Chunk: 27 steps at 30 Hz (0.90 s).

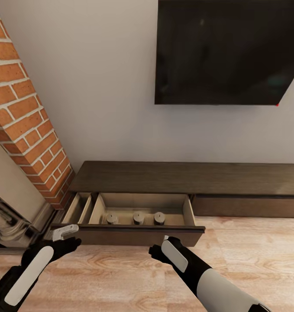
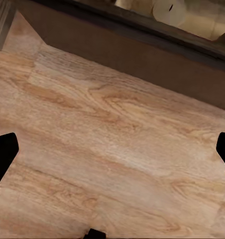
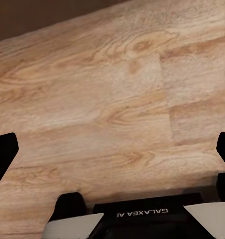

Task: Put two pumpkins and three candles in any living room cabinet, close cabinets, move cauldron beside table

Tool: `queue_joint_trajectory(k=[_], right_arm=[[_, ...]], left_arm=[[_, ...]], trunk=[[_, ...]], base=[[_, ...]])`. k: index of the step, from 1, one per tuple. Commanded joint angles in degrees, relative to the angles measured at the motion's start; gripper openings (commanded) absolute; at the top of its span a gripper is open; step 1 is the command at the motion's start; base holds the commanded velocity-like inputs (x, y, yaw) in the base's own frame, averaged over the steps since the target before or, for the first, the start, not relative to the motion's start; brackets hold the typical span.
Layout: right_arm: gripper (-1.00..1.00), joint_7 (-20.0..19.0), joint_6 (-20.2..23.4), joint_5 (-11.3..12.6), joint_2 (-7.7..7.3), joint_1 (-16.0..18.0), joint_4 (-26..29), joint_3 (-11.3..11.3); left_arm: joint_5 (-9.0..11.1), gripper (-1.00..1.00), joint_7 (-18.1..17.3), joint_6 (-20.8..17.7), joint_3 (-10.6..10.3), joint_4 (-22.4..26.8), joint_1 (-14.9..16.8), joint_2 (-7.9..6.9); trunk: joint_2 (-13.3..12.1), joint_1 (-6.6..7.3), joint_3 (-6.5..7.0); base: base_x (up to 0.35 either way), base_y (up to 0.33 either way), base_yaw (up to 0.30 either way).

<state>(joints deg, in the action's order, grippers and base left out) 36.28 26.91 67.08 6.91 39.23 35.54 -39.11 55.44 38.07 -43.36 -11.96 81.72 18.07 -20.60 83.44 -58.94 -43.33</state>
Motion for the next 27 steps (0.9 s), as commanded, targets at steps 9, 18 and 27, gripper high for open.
queue_joint_trajectory(k=[9,18,27], right_arm=[[1.0,-1.1,-6.8,-1.9,-0.64,0.1,-0.8,-0.8],[1.0,-1.5,-13.8,-6.2,-1.01,-0.2,-1.2,-0.9],[1.0,-1.6,-19.9,-7.4,-1.02,-0.3,-3.5,-0.9]], left_arm=[[-8.3,1.0,-3.6,13.2,-3.6,-10.2,0.1,3.25],[-10.3,1.0,-3.7,22.1,-7.7,-13.8,0.0,3.63],[-11.9,1.0,-3.7,33.8,-13.7,-20.6,0.0,3.73]], trunk=[[3.7,-1.98,-1.67],[7.3,-3.96,-3.29],[10.9,-5.93,-4.9]], base=[[0.0,0.0,0.0],[0.0,0.0,0.0],[0.0,0.0,0.0]])
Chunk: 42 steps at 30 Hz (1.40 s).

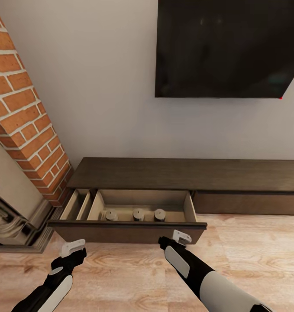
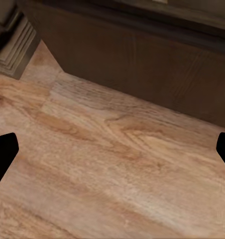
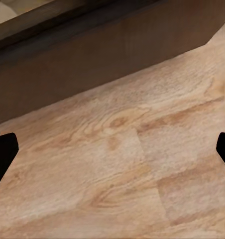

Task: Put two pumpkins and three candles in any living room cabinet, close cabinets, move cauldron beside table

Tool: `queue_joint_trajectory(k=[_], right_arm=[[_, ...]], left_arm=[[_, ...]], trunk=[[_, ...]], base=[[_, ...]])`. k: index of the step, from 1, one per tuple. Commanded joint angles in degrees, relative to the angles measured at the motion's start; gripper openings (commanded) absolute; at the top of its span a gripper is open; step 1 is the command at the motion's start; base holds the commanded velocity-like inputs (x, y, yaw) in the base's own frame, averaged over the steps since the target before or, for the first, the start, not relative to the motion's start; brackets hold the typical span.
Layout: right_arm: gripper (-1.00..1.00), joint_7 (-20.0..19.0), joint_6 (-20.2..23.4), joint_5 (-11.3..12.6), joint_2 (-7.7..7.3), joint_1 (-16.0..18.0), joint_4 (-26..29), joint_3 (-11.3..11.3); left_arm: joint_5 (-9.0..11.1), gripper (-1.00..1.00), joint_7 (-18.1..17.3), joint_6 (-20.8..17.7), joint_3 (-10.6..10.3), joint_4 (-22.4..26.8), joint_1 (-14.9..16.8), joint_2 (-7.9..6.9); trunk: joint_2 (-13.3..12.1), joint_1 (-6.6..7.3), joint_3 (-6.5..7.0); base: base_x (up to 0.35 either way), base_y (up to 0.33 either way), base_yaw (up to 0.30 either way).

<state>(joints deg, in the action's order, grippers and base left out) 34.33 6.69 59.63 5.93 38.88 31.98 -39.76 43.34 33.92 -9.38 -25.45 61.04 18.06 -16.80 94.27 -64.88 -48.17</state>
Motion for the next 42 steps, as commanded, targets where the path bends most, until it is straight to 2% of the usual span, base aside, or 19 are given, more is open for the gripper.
queue_joint_trajectory(k=[1,3,4,8,14,18,23,25,27,28,30,31,32,33,34,36,39,42], right_arm=[[1.0,0.4,-0.3,-0.7,-0.04,0.1,-0.4,-0.3],[1.0,0.4,-1.2,-2.4,-0.04,0.1,-1.1,-0.2],[1.0,0.4,-3.2,-3.4,-0.04,0.1,-2.3,-0.2],[1.0,-0.7,-5.9,-3.8,-0.04,0.1,-5.2,-0.2],[1.0,-3.2,-6.6,-4.0,-0.02,0.1,-7.5,-0.2],[1.0,-3.9,-9.4,-4.0,0.0,0.1,-9.0,-0.3],[1.0,-7.8,-14.4,-6.4,0.17,0.1,-12.8,-0.3],[1.0,-9.6,-15.8,-7.5,0.29,0.1,-14.7,-0.3],[1.0,-10.5,-17.0,-8.0,0.44,0.1,-16.0,-0.2],[1.0,-10.8,-17.7,-8.1,0.51,0.1,-16.5,-0.2],[1.0,-10.9,-18.2,-8.1,0.54,0.1,-16.8,-0.2],[1.0,-11.0,-18.6,-8.2,0.58,0.1,-17.2,-0.2],[1.0,-11.0,-18.6,-8.2,0.59,0.1,-17.4,-0.2],[1.0,-11.1,-18.8,-8.2,0.63,0.1,-18.0,-0.2],[1.0,-11.1,-18.9,-8.3,0.64,0.1,-18.3,-0.2],[1.0,-11.2,-19.0,-8.3,0.66,0.1,-18.7,-0.3],[1.0,-11.3,-20.6,-8.3,0.66,0.0,-18.9,-0.3],[1.0,-14.0,-25.6,-10.2,0.66,-1.1,-19.2,-0.3]], left_arm=[[0.1,1.0,0.4,0.1,-0.3,0.0,0.1,-0.04],[-0.1,1.0,0.4,0.4,-0.4,0.0,0.1,-0.01],[-0.3,1.0,0.4,0.5,-0.5,0.4,0.1,0.12],[-0.5,1.0,0.4,1.2,-0.6,0.5,0.1,0.97],[-0.6,1.0,0.4,1.6,-0.6,0.5,0.1,1.14],[-0.6,1.0,0.4,1.6,-0.7,0.6,0.1,1.15],[-0.7,1.0,0.4,2.7,-0.7,0.6,0.1,1.16],[-0.7,1.0,0.4,4.1,-1.3,0.3,0.1,1.16],[-0.7,1.0,0.4,5.4,-3.1,0.0,0.2,1.16],[-1.4,1.0,0.4,6.0,-4.4,0.0,0.3,1.16],[-3.3,1.0,0.4,6.4,-5.3,-0.1,0.4,1.19],[-6.3,1.0,0.4,6.7,-5.7,-0.4,0.4,1.36],[-7.3,1.0,0.4,6.9,-5.7,-0.4,0.5,1.51],[-9.9,1.0,0.4,7.8,-5.9,-0.6,0.5,2.16],[-10.9,1.0,0.4,8.2,-6.0,-0.6,0.5,2.58],[-12.2,1.0,0.4,8.7,-6.0,-0.9,0.5,3.12],[-12.9,1.0,0.4,8.9,-6.1,-1.2,0.4,3.4],[-13.1,1.0,0.4,9.0,-6.1,-1.3,0.4,3.44]], trunk=[[0.4,-0.22,-0.23],[1.2,-0.66,-0.59],[1.6,-0.88,-0.77],[3.3,-1.76,-1.49],[5.7,-3.08,-2.57],[7.3,-3.96,-3.28],[9.3,-5.05,-4.18],[10.1,-5.49,-4.54],[10.9,-5.93,-4.9],[11.3,-6.15,-5.08],[12.1,-6.59,-5.44],[12.5,-6.81,-5.62],[12.9,-7.03,-5.8],[13.3,-7.25,-5.98],[13.7,-7.47,-6.16],[14.5,-7.91,-6.52],[15.7,-8.57,-7.05],[16.9,-9.23,-7.59]], base=[[0.0,0.0,0.0],[0.0,0.0,0.0],[0.0,0.0,0.0],[0.0,0.0,0.0],[0.0,0.0,0.0],[0.0,0.0,0.0],[0.0,0.0,0.0],[0.0,0.0,0.0],[0.0,0.0,0.0],[0.0,0.0,0.0],[0.0,0.0,0.0],[0.0,0.0,0.0],[0.0,0.0,0.0],[0.0,0.0,0.0],[0.0,0.0,0.0],[0.0,0.0,0.0],[0.0,0.0,0.0],[0.0,0.0,0.0]])
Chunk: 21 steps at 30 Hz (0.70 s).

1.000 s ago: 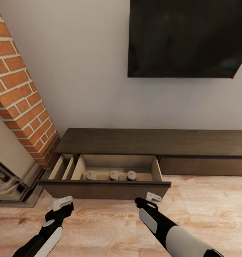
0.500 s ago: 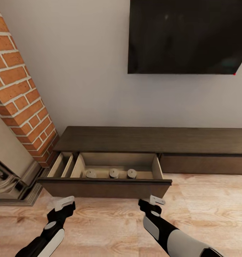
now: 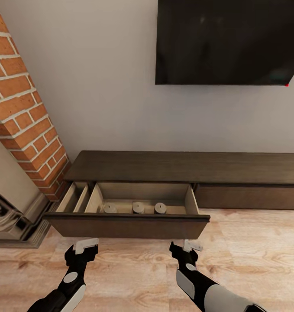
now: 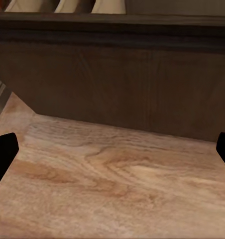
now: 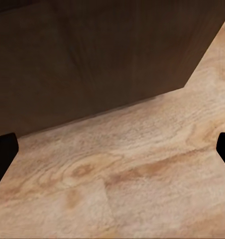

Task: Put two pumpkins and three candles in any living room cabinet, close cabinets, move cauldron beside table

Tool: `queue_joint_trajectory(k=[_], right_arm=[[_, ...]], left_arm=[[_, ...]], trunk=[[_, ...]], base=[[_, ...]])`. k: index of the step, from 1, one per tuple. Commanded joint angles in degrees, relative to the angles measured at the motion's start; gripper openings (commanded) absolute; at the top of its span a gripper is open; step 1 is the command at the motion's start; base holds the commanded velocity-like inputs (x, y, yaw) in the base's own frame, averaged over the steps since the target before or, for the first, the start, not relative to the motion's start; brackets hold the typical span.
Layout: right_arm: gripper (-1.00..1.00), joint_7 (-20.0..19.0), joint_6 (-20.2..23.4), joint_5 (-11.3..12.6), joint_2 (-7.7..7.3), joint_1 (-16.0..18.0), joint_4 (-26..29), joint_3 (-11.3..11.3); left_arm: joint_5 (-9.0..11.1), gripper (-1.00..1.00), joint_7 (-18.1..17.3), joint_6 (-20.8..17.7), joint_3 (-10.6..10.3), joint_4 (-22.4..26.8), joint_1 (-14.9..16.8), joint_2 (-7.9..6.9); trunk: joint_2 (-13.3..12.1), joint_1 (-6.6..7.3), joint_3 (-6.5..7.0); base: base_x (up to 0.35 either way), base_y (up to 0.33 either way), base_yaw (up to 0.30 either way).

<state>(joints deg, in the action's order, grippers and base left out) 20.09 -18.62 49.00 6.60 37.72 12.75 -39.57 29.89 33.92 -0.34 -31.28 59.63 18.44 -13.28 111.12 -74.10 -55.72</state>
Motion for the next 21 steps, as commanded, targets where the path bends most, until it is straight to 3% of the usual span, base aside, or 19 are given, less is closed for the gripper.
queue_joint_trajectory(k=[1,4,11,15,21], right_arm=[[1.0,-0.7,-1.4,-0.4,0.0,-0.4,-0.2,-0.5],[1.0,-1.9,-3.1,-2.1,0.0,-0.9,-0.5,-0.5],[1.0,-2.5,-3.9,-2.8,0.0,-1.1,-0.6,-0.5],[1.0,-2.6,-8.3,-3.2,-0.14,-1.2,-0.7,-0.5],[1.0,-2.6,-11.7,-6.5,-0.1,-1.9,-1.3,-0.5]], left_arm=[[0.3,1.0,0.4,0.0,-0.3,0.1,0.1,-0.08],[0.3,1.0,0.4,0.0,-0.3,0.1,0.0,-0.02],[0.3,1.0,0.4,0.1,-0.6,0.4,0.0,-0.04],[0.3,1.0,0.4,0.1,-0.6,0.5,0.0,-0.04],[0.4,1.0,0.0,0.1,-0.6,0.7,0.0,0.0]], trunk=[[0.4,-0.22,-0.23],[1.6,-0.88,-0.77],[4.4,-2.42,-2.02],[6.1,-3.29,-2.74],[8.5,-4.61,-3.82]], base=[[0.0,0.0,0.0],[0.0,0.0,0.0],[0.0,0.0,0.0],[0.0,0.0,0.0],[0.0,0.0,0.0]])
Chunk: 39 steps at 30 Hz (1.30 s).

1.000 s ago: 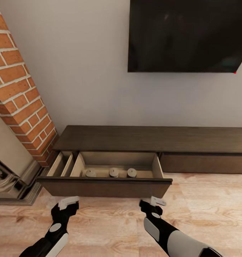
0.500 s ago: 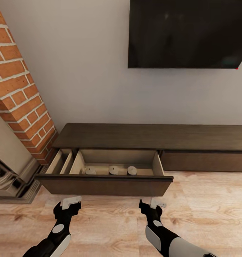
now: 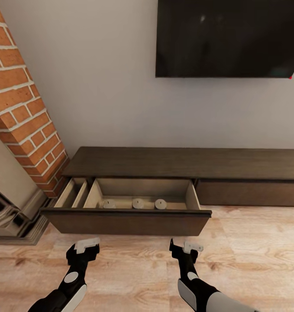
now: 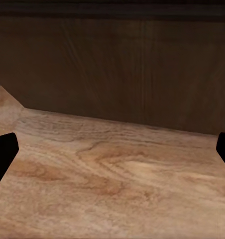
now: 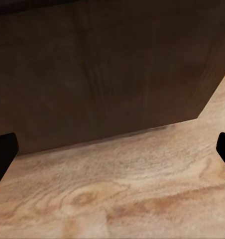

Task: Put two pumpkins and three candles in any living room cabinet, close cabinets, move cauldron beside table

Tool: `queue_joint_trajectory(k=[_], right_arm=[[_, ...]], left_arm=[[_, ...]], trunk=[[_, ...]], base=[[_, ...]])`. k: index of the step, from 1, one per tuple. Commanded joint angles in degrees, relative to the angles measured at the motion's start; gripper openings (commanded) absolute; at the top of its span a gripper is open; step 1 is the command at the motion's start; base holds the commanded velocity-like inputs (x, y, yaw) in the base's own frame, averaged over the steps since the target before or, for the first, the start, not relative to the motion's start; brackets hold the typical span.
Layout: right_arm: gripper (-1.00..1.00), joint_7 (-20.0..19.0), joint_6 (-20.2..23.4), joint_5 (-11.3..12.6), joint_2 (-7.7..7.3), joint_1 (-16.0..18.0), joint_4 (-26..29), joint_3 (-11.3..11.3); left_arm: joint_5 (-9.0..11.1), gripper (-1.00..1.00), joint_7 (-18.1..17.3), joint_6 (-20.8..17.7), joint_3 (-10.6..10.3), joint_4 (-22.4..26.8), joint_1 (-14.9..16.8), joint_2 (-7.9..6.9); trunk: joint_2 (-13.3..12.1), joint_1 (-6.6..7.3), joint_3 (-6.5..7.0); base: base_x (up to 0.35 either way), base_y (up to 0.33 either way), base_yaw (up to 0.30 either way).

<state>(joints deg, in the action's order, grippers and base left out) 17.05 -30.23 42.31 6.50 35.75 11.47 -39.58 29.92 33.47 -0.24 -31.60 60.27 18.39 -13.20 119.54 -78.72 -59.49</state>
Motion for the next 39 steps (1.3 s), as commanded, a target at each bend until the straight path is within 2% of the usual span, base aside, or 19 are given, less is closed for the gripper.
queue_joint_trajectory(k=[1,4,9,14,26,39], right_arm=[[1.0,0.4,-0.2,0.0,0.0,0.0,0.0,-0.5],[1.0,0.4,-0.5,-0.2,0.0,0.0,-0.1,-0.5],[1.0,0.4,-3.1,-0.3,-0.04,-0.3,-0.1,-0.5],[1.0,0.4,-4.3,-0.4,0.0,-0.6,-0.1,-0.5],[1.0,0.3,-4.2,-0.3,0.09,-0.6,-0.1,-0.5],[1.0,0.3,-4.1,-0.3,0.09,-0.6,-0.1,-0.5]], left_arm=[[0.3,1.0,-0.2,0.0,-0.2,0.1,0.1,-0.08],[0.2,1.0,-2.5,0.0,-0.2,0.1,0.1,-0.08],[0.1,1.0,-3.4,0.0,-0.1,0.1,0.1,-0.11],[0.1,1.0,-3.6,0.1,0.3,0.1,0.1,-0.13],[0.1,1.0,-3.6,2.2,0.8,0.4,0.1,-0.19],[0.1,1.0,-3.1,4.6,0.3,0.5,0.1,-0.16]], trunk=[[0.4,-0.22,-0.23],[1.6,-0.88,-0.77],[3.6,-1.97,-1.67],[5.7,-3.07,-2.56],[10.5,-5.71,-4.72],[15.7,-8.56,-7.05]], base=[[0.0,0.0,0.0],[0.0,0.0,0.0],[0.0,0.0,0.0],[0.0,0.0,0.0],[0.0,0.0,0.0],[0.0,0.0,0.0]])
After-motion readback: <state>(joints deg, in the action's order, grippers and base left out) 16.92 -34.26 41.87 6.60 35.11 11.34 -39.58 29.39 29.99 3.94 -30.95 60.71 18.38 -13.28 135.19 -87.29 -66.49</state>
